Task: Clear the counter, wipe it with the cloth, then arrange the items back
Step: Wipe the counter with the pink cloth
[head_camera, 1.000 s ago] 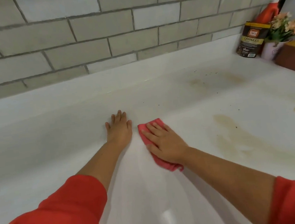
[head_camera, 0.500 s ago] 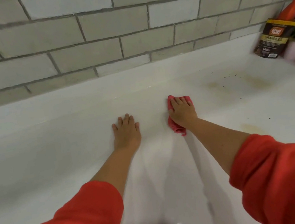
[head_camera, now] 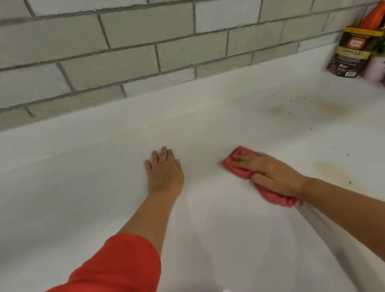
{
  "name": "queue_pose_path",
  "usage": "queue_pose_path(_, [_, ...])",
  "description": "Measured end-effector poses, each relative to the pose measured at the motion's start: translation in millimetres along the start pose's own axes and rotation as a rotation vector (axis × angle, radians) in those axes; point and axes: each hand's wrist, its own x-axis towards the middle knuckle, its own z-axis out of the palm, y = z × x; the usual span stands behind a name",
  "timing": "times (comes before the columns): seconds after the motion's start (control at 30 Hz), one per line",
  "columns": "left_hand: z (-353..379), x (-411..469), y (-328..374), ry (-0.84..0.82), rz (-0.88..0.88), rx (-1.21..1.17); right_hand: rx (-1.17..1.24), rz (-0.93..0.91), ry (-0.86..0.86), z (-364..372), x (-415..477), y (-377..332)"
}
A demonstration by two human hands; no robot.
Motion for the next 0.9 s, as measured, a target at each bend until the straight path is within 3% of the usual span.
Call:
queue_pose_path(0.13, [1, 0, 0, -0.001, -0.005, 0.023, -0.096, 0.500, 0.068, -3, 34, 23])
queue_pose_path(0.2, [1, 0, 0, 0.000, -0.009, 0.027, -0.181, 0.630, 0.087, 3, 71, 12])
queue_pose_path(0.33, [1, 2, 0, 0.004, -0.009, 0.023, -0.182, 0.497, 0.026, 27, 111, -41])
queue_pose_path(0.47, [0, 2, -1, 0.005, -0.012, 0.015, -0.168, 0.187, -0.015, 28, 68, -57])
queue_pose_path(0.53, [-2, 3, 0, 0.016, -0.024, 0.024, -0.180, 0.116, -0.042, 20, 43, -40])
queue_pose_path(0.6, [-10, 7, 3, 0.029, -0.047, 0.029, -0.153, 0.203, -0.031, 12, 37, -10])
queue_pose_path(0.7, [-23, 21, 7, 0.054, -0.084, 0.048, -0.139, 0.498, 0.028, 4, 61, 31])
queue_pose_path(0.8, [-23, 35, 5, 0.123, -0.126, 0.005, -0.200, 0.710, 0.097, 9, 107, 33])
queue_pose_path(0.9, [-11, 41, 1, 0.155, -0.145, -0.013, -0.161, 0.604, 0.096, 24, 144, -1])
